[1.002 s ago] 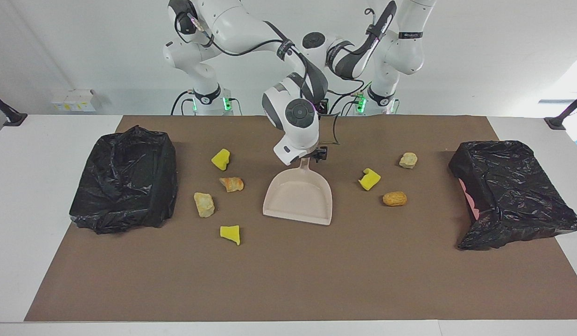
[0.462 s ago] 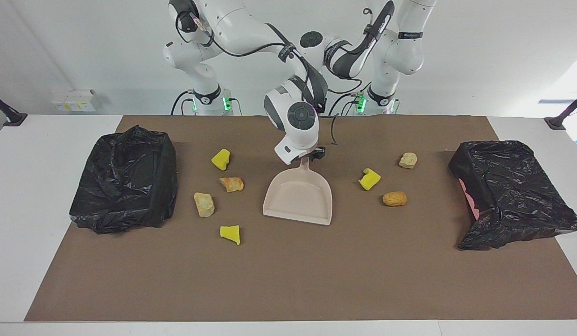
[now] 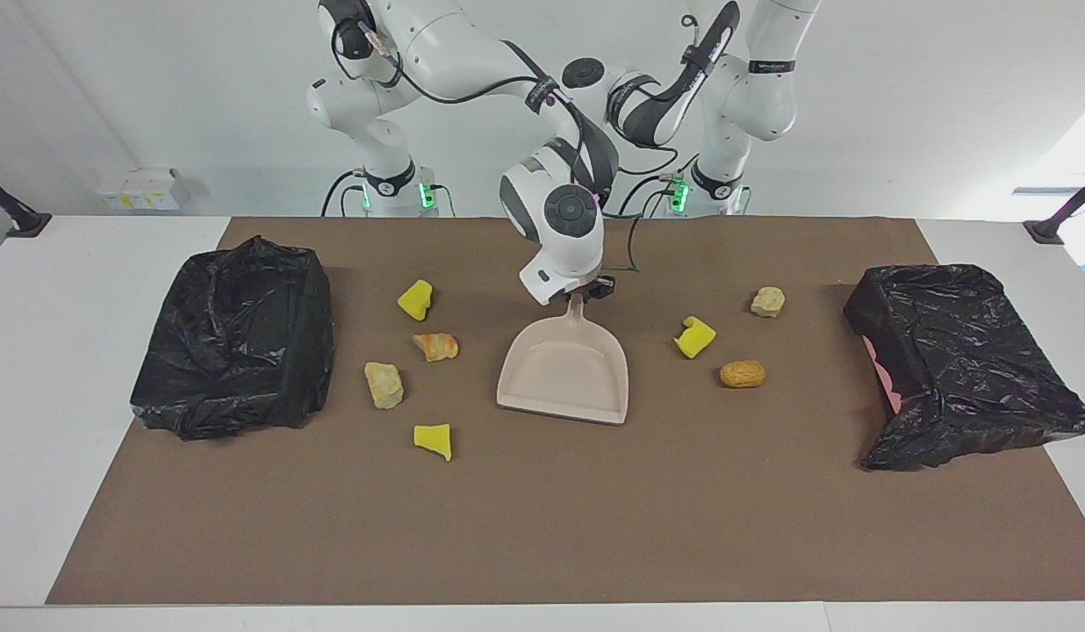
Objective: Sweep and dump trash in bin
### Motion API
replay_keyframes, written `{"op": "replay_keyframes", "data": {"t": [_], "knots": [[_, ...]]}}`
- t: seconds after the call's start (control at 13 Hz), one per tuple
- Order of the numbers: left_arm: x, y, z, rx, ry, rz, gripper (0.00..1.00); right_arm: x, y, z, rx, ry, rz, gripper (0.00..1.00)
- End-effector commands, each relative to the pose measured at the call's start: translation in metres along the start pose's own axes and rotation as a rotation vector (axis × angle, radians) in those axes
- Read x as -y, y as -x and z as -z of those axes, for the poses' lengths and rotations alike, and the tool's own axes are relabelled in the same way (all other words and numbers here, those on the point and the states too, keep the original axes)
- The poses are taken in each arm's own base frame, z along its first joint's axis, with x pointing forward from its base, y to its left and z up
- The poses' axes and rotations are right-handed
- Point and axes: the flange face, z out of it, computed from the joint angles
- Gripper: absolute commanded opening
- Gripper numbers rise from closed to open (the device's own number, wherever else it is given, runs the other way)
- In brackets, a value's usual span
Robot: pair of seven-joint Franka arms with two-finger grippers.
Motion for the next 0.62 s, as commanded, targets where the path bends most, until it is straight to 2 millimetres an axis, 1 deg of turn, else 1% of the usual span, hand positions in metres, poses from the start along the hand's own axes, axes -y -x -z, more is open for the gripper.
{"op": "replay_keyframes", "data": {"t": [0.0, 0.15, 0.31, 0.39, 0.46, 0.54], "knots": [[0.002, 0.007, -0.004, 0.011, 0.003, 0.044, 0.0, -0.009, -0.01, 0.023, -0.044, -0.011, 0.092, 0.0], [0.004, 0.007, -0.004, 0.034, -0.017, 0.053, 0.0, -0.021, -0.02, 0.033, -0.059, -0.005, 0.219, 0.0], [0.015, 0.007, 0.002, 0.071, -0.044, 0.081, 0.0, -0.031, -0.026, 0.034, -0.05, 0.026, 0.345, 0.0], [0.027, 0.002, 0.008, 0.088, -0.053, 0.111, 0.0, -0.046, -0.037, 0.045, -0.04, 0.059, 0.412, 0.0], [0.041, -0.003, 0.013, 0.104, -0.06, 0.145, 0.0, -0.057, -0.041, 0.048, -0.002, 0.13, 0.515, 0.0], [0.054, -0.01, 0.022, 0.113, -0.061, 0.179, 0.0, -0.066, -0.046, 0.05, 0.03, 0.172, 0.629, 0.0]]}}
